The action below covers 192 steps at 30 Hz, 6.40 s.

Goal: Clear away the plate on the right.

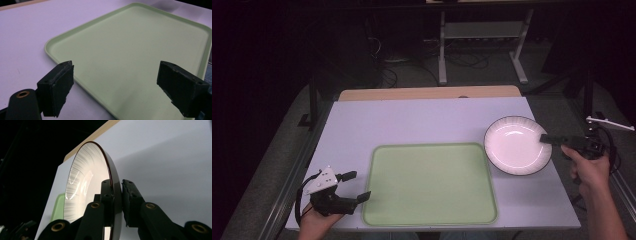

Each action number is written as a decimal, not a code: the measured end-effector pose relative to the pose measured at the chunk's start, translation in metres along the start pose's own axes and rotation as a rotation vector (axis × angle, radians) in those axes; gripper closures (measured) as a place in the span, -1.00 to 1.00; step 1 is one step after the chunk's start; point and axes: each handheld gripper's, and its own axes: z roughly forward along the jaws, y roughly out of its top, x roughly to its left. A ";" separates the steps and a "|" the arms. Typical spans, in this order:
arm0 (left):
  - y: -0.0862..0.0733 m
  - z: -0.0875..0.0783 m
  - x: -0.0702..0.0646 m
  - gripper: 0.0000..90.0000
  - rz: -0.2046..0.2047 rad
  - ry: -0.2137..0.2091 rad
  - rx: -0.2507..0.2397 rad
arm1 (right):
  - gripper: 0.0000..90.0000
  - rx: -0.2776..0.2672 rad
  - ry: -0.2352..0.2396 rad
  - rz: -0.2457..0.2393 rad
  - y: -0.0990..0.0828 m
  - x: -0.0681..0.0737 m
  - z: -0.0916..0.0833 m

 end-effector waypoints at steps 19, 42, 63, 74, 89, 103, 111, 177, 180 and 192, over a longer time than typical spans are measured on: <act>-0.001 -0.001 0.002 -0.69 -0.011 0.003 -0.005 | 0.76 0.064 0.093 -0.090 -0.014 0.048 0.026; 0.000 -0.001 0.001 -0.69 -0.009 0.001 -0.005 | 0.75 0.068 0.172 -0.150 -0.021 0.104 0.049; 0.000 -0.002 0.002 -0.69 -0.010 0.001 -0.006 | 0.73 0.139 0.232 -0.207 -0.036 0.152 0.095; -0.001 -0.002 0.003 -0.69 -0.008 0.003 -0.007 | 0.73 0.184 0.222 -0.189 -0.049 0.157 0.130; -0.001 -0.003 0.003 -0.69 -0.010 0.003 -0.012 | 0.72 0.237 0.157 -0.172 -0.074 0.152 0.176; -0.001 -0.004 0.003 -0.69 -0.012 0.003 -0.015 | 0.71 0.259 0.122 -0.173 -0.089 0.145 0.198; -0.001 -0.004 0.003 -0.69 -0.012 0.003 -0.015 | 0.71 0.270 0.110 -0.171 -0.095 0.141 0.205; -0.001 -0.004 0.003 -0.69 -0.012 0.005 -0.009 | 0.82 0.296 -0.024 -0.206 -0.124 0.107 0.207; -0.001 -0.004 0.003 -0.69 -0.013 0.005 -0.008 | 0.82 0.294 -0.025 -0.215 -0.125 0.107 0.206; -0.001 -0.002 0.002 -0.69 -0.005 0.007 -0.002 | 0.59 0.269 -0.028 -0.308 -0.126 0.108 0.200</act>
